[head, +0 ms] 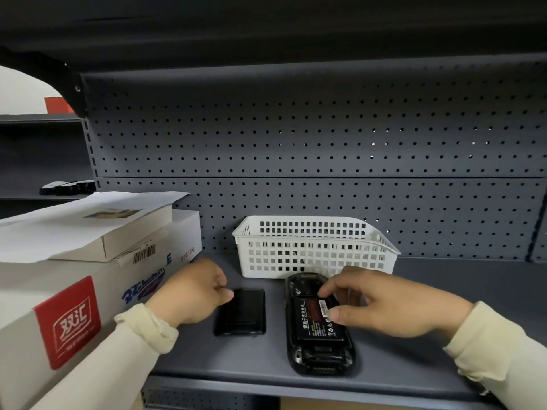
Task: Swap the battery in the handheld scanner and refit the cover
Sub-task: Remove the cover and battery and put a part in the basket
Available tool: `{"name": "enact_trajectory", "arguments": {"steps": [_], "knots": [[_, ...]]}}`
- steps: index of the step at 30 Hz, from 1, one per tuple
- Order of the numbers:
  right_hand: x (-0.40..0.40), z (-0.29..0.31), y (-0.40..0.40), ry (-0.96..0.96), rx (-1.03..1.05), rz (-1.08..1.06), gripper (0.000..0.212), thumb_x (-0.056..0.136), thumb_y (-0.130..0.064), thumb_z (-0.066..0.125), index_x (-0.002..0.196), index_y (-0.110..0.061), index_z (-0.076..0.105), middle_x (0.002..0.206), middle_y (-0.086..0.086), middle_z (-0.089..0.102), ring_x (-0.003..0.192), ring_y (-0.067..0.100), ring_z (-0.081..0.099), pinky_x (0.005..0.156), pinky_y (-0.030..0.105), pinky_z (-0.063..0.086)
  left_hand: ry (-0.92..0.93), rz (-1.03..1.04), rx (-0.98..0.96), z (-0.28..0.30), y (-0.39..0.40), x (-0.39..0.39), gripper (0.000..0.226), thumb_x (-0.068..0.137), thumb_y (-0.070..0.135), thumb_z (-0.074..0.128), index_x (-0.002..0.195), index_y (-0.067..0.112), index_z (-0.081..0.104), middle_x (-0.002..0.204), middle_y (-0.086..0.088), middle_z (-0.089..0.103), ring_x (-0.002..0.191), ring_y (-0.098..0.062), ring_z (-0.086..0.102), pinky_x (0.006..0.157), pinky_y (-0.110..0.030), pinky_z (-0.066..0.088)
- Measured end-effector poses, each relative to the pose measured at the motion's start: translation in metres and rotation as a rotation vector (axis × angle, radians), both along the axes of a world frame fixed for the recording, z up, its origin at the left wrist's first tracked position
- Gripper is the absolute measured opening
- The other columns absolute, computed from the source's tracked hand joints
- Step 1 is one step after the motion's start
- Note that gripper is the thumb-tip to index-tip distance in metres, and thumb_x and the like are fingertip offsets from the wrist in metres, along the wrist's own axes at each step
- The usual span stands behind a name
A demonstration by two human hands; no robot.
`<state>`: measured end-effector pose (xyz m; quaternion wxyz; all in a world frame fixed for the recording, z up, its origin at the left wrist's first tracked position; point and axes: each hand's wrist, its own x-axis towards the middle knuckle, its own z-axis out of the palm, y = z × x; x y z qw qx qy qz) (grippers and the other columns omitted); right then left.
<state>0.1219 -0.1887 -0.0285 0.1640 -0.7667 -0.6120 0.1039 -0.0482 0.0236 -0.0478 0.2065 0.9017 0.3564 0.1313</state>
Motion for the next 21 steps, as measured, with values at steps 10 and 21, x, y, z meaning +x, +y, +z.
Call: {"name": "enact_trajectory", "arguments": {"steps": [10, 21], "knots": [[0.000, 0.005, -0.002, 0.065, -0.098, 0.021, 0.055, 0.077, -0.051, 0.062, 0.126, -0.034, 0.046, 0.106, -0.010, 0.047, 0.093, 0.005, 0.048, 0.092, 0.023, 0.042, -0.016, -0.617, 0.148, 0.011, -0.052, 0.015, 0.042, 0.084, 0.052, 0.050, 0.122, 0.035, 0.052, 0.126, 0.018, 0.049, 0.118, 0.002, 0.044, 0.106, -0.026, 0.036], [0.001, 0.004, -0.002, 0.218, -0.125, 0.066, 0.066, 0.063, -0.049, 0.066, 0.123, -0.030, 0.046, 0.100, -0.005, 0.049, 0.089, 0.010, 0.047, 0.094, 0.035, 0.045, 0.071, -0.656, -0.063, 0.007, -0.055, 0.017, 0.100, 0.051, 0.072, 0.058, 0.137, 0.029, 0.034, 0.131, 0.026, 0.032, 0.126, 0.008, 0.030, 0.112, -0.020, 0.025]]}}
